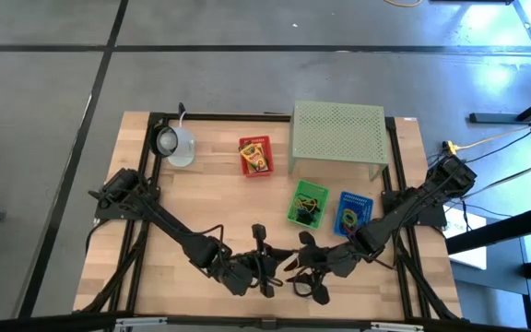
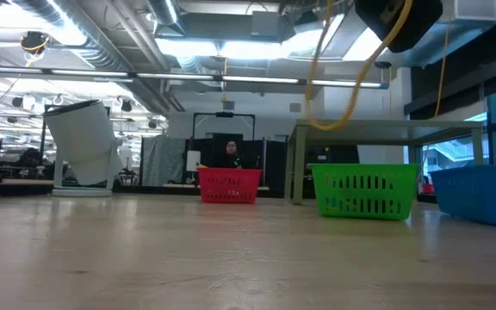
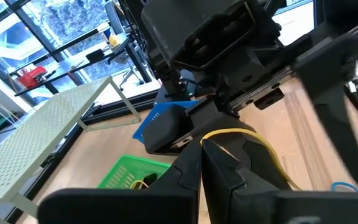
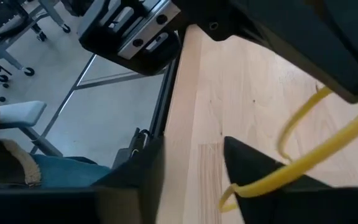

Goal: Pick & Place Office Desk Supplies
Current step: Put the yellow rubber band into the green bin

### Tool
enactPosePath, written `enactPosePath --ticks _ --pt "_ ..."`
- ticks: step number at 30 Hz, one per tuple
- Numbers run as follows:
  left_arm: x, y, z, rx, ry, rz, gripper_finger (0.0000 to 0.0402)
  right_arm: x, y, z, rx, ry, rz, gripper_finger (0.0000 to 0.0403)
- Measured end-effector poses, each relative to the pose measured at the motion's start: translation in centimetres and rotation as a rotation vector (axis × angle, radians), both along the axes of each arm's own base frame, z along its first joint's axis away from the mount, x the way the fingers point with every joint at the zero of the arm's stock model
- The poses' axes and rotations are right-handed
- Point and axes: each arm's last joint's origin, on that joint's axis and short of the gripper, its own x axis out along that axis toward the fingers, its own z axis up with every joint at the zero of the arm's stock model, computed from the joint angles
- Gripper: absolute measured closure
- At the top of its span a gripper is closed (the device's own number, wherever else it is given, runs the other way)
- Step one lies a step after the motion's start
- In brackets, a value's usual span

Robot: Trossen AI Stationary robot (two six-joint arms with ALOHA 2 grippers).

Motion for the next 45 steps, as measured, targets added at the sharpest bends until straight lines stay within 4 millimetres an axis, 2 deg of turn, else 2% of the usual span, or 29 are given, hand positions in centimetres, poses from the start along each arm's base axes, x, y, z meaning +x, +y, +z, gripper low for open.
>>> enactPosePath --ticks 7,9,12,15,19,26,31,38,45 --pt "-0.1 -0.1 0.0 -0.004 -0.001 -0.004 0.0398 0.0 -0.1 0.0 -0.007 -0.006 -0.023 0.0370" --pt "-0.1 -0.2 0.0 -0.014 0.000 -0.013 0.0399 0.0 -0.1 0.0 -0.007 -0.006 -0.022 0.0393" --pt "-0.1 -0.2 0.0 -0.019 0.000 -0.018 0.0399 0.0 -0.1 0.0 -0.007 -0.006 -0.022 0.0389" --pt "-0.1 0.0 0.0 -0.052 -0.033 0.058 0.0385 0.0 -0.1 0.0 -0.007 -0.006 -0.022 0.0397" --pt "-0.2 0.2 0.0 -0.085 -0.070 0.146 0.0345 0.0 -0.1 0.0 -0.019 -0.012 -0.027 0.0397" --pt "-0.4 0.3 -0.3 -0.099 -0.051 0.158 0.0265 -0.5 -0.7 0.6 -0.068 -0.004 -0.088 0.0400" --pt "-0.4 0.2 -0.4 -0.094 -0.044 0.156 0.0237 -1.6 -2.2 1.2 -0.175 0.035 -0.255 0.0399" --pt "-0.7 -0.2 -0.4 -0.094 -0.044 0.145 0.0233 -2.3 -5.4 2.5 -0.300 0.044 -0.487 0.0399" --pt "-0.7 -0.3 -0.4 -0.099 -0.043 0.140 0.0233 -2.1 -9.1 1.6 -0.359 0.142 -0.736 0.0399"
